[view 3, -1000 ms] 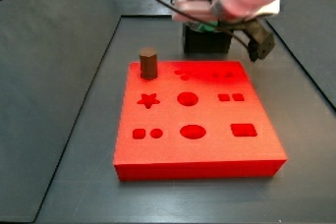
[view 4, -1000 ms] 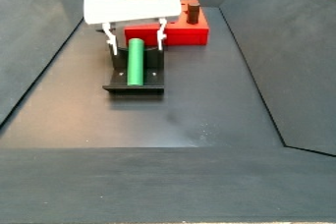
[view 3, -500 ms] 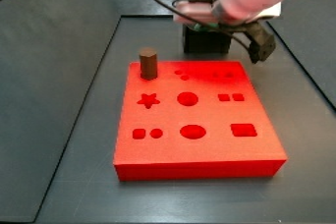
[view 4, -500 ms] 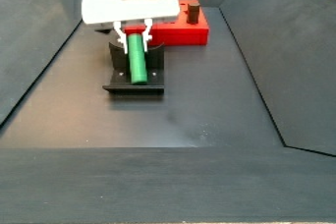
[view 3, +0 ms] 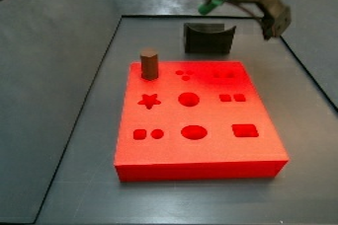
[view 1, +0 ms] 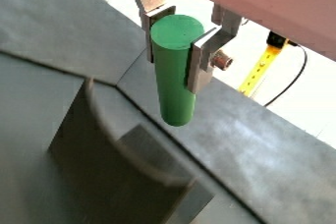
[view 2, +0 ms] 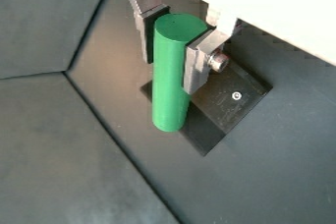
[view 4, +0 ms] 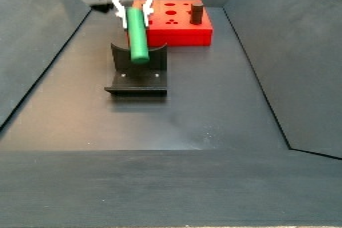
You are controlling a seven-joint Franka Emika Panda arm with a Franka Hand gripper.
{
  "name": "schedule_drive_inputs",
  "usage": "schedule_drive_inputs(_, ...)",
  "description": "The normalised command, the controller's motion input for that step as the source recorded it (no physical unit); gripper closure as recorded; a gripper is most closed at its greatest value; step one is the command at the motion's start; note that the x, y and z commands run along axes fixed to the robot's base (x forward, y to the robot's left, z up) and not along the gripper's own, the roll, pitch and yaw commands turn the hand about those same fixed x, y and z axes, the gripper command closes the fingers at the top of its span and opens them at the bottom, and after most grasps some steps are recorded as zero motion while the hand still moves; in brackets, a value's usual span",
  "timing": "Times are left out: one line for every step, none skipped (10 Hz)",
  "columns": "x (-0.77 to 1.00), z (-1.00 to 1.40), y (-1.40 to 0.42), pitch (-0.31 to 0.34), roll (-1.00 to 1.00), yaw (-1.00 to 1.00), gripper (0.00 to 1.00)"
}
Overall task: Pick up the round object. Move up. Place the round object on the fixture. Regrasp the round object. Move to above the board. Insert the round object.
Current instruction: Move to above the board.
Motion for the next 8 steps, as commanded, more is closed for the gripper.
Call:
schedule_drive_inputs(-0.02, 1.00, -0.06, 0.039, -0.05, 0.05, 1.00)
schedule_drive_inputs(-0.02, 1.00, -0.06, 0.032, -0.04, 0.05, 1.00)
schedule_drive_inputs(-0.02, 1.00, -0.06, 0.026, -0.04, 0.04, 1.00)
schedule_drive_inputs(-0.03, 1.00, -0.06, 0.028, -0.04, 0.04, 1.00)
schedule_drive_inputs(-0.03, 1.00, -0.06, 0.027, -0.04, 0.03, 1.00)
schedule_drive_inputs(-0.03, 1.00, -0.05, 0.033, -0.05, 0.03, 1.00)
schedule_drive_inputs(-0.03, 1.00, -0.05, 0.038, -0.05, 0.02, 1.00)
schedule_drive_inputs(-0.03, 1.00, -0.05, 0.046, -0.05, 0.02, 1.00)
